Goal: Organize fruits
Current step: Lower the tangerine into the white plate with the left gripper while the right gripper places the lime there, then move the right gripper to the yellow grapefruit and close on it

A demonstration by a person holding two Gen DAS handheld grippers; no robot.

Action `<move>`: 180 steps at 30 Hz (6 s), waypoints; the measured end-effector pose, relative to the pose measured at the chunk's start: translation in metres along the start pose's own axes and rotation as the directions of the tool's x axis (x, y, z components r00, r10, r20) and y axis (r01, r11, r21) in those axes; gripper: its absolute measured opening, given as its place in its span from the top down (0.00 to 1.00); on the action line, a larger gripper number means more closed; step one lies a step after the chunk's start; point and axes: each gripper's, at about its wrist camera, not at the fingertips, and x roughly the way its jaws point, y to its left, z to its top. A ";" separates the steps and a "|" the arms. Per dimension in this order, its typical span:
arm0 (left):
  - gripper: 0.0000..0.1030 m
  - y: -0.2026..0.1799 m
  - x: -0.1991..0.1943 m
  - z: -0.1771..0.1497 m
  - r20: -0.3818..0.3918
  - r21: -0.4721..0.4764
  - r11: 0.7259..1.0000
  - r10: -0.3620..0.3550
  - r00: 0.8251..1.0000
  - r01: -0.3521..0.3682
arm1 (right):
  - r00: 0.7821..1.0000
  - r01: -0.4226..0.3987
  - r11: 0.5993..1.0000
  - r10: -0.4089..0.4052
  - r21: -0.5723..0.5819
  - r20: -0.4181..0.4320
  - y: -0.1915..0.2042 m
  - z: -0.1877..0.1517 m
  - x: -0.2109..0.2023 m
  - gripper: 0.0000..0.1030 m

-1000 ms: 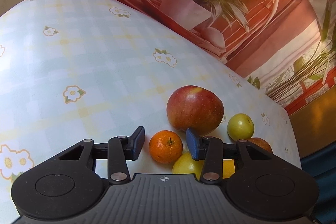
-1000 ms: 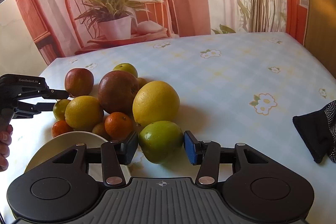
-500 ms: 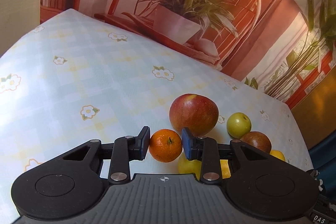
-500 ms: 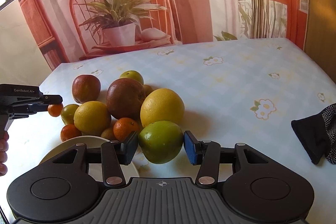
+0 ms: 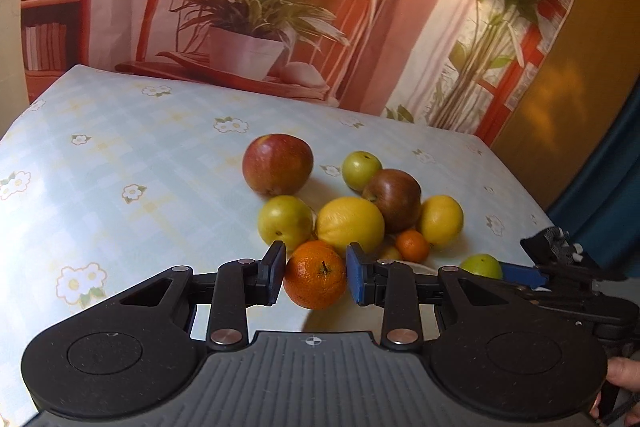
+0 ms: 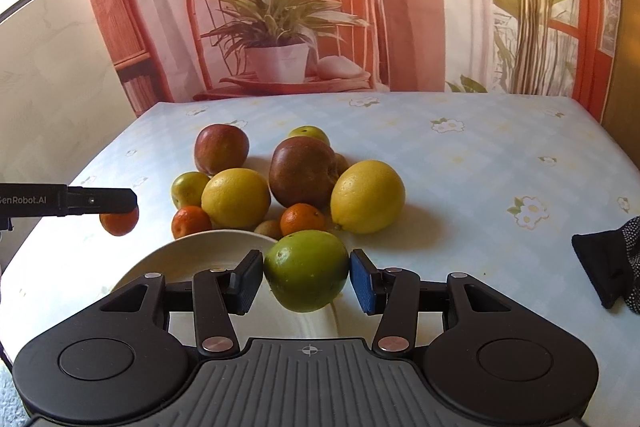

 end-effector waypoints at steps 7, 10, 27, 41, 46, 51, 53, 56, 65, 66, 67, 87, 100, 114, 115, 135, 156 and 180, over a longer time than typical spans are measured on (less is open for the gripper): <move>0.66 -0.011 -0.009 -0.028 -0.052 0.063 0.997 -0.051 0.997 0.054 | 0.999 -0.019 0.999 0.018 -0.030 -0.031 0.013 -0.017 -0.011 0.57; 0.66 -0.014 -0.012 -0.041 -0.078 0.086 0.994 -0.056 0.995 0.063 | 0.999 -0.015 0.999 0.014 -0.028 -0.048 0.013 -0.026 -0.015 0.57; 0.66 -0.022 -0.009 -0.066 -0.119 0.158 0.987 0.000 0.993 0.019 | 0.998 0.000 0.998 -0.004 -0.061 -0.068 0.017 -0.043 -0.028 0.58; 0.66 -0.022 -0.011 -0.072 -0.103 0.152 0.988 0.033 0.994 -0.017 | 0.997 0.026 0.994 -0.034 -0.103 -0.076 0.021 -0.045 -0.028 0.64; 0.65 -0.020 -0.015 -0.073 -0.082 0.129 0.991 0.033 0.996 -0.023 | 0.997 0.029 0.994 -0.037 -0.106 -0.075 0.021 -0.045 -0.029 0.64; 0.63 -0.019 -0.019 -0.071 -0.064 0.118 0.993 0.036 0.997 -0.029 | 0.996 0.031 0.994 -0.038 -0.103 -0.075 0.021 -0.044 -0.029 0.64; 0.62 -0.019 -0.020 -0.071 -0.059 0.118 0.993 0.039 0.998 -0.031 | 0.996 0.031 0.994 -0.039 -0.102 -0.075 0.021 -0.044 -0.029 0.64; 0.60 -0.021 -0.022 -0.071 -0.047 0.123 0.992 0.045 0.998 -0.039 | 0.997 0.030 0.995 -0.037 -0.099 -0.069 0.021 -0.043 -0.031 0.64; 0.53 -0.022 -0.028 -0.068 -0.012 0.127 0.990 0.058 0.998 -0.056 | 0.999 0.017 0.997 -0.020 -0.073 -0.041 0.016 -0.039 -0.038 0.63; 0.53 -0.022 -0.029 -0.068 -0.009 0.128 0.990 0.060 0.998 -0.058 | 0.999 0.017 0.997 -0.019 -0.070 -0.037 0.015 -0.039 -0.039 0.63; 0.53 -0.022 -0.029 -0.068 -0.006 0.130 0.990 0.062 0.998 -0.061 | 0.999 0.017 0.998 -0.019 -0.068 -0.034 0.015 -0.038 -0.040 0.63; 0.53 -0.021 -0.033 -0.060 0.026 0.132 0.985 0.112 0.993 -0.114 | 0.998 0.059 0.998 -0.059 -0.022 0.016 -0.010 -0.027 -0.048 0.63; 0.53 -0.013 -0.032 -0.014 0.082 0.115 0.983 0.135 0.987 -0.144 | 0.998 0.048 0.995 -0.045 -0.090 0.031 -0.018 0.009 -0.029 0.62; 0.53 -0.008 0.014 0.026 0.053 0.115 0.984 0.130 0.990 -0.135 | 0.999 0.050 0.987 -0.051 -0.154 -0.001 -0.036 0.044 0.018 0.62; 0.53 -0.007 0.018 0.027 0.048 0.114 0.985 0.127 0.991 -0.131 | 0.999 0.041 0.987 -0.042 -0.153 -0.002 -0.035 0.044 0.020 0.62; 0.53 -0.040 0.063 0.039 0.020 0.175 0.983 0.057 0.998 -0.060 | 0.997 0.075 0.980 -0.075 -0.186 0.009 -0.040 0.063 0.059 0.53; 0.54 -0.066 0.071 0.030 -0.004 0.232 0.973 -0.010 1.000 0.011 | 0.994 0.101 0.994 -0.099 -0.046 0.039 -0.095 0.050 0.039 0.69; 0.54 -0.076 0.076 0.031 -0.022 0.243 0.969 -0.042 0.999 0.046 | 0.999 0.038 0.989 -0.041 0.141 0.016 -0.105 0.023 0.017 0.32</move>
